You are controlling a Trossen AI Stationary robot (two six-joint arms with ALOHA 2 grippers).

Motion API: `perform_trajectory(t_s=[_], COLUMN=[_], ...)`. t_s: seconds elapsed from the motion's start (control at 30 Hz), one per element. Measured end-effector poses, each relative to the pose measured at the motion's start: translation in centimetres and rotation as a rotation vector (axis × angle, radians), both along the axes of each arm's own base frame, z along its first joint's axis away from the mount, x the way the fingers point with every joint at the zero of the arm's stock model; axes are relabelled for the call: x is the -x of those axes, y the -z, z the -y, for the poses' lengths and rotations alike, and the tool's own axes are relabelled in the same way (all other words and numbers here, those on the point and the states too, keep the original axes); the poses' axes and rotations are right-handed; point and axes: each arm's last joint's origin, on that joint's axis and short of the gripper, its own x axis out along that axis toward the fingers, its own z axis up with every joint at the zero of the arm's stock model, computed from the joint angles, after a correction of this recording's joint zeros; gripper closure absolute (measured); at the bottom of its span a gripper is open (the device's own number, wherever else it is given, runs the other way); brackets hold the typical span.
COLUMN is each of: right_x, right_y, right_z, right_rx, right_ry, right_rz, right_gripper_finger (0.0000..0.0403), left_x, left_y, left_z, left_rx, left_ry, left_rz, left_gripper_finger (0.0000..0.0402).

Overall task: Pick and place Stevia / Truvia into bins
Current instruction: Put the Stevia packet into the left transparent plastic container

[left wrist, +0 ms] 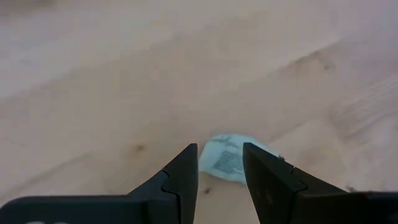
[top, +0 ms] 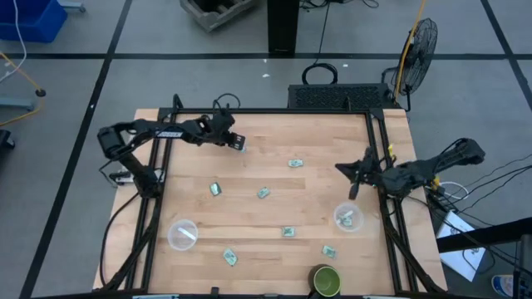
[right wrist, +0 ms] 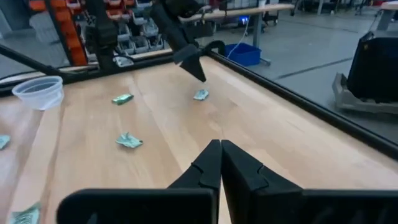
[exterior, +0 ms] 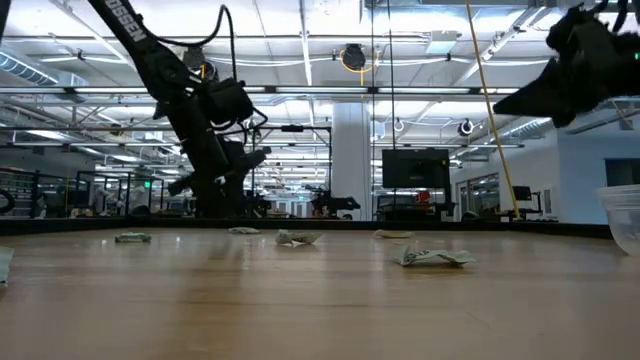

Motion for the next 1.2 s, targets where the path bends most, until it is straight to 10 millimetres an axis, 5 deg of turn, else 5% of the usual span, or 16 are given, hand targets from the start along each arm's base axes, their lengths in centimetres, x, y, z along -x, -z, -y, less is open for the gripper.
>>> perform_trajectory(t_s=[0.17, 0.57, 1.03, 1.2], right_x=[-0.2, -0.3, -0.3, -0.3], right_y=[3.0, 3.2, 3.2, 3.2], right_z=[0.1, -0.2, -0.1, -0.1], right_rx=[-0.014, -0.15, -0.127, -0.155], right_ry=[0.008, -0.066, -0.064, -0.057], right_rz=[0.045, 0.096, 0.089, 0.1], right_gripper_finger=[0.0376, 0.0296, 0.0298, 0.03], left_x=[-0.3, -0.1, -0.6, -0.3], left_y=[1.2, 1.3, 1.7, 2.2], left_z=[0.1, 0.0, 1.5, 1.9], left_rx=[0.03, -0.006, 0.018, 0.004], left_ry=[-0.01, -0.035, 0.029, 0.025], left_rz=[-0.027, -0.065, -0.075, -0.099], left_gripper_finger=[0.027, 0.027, 0.0272, 0.0316])
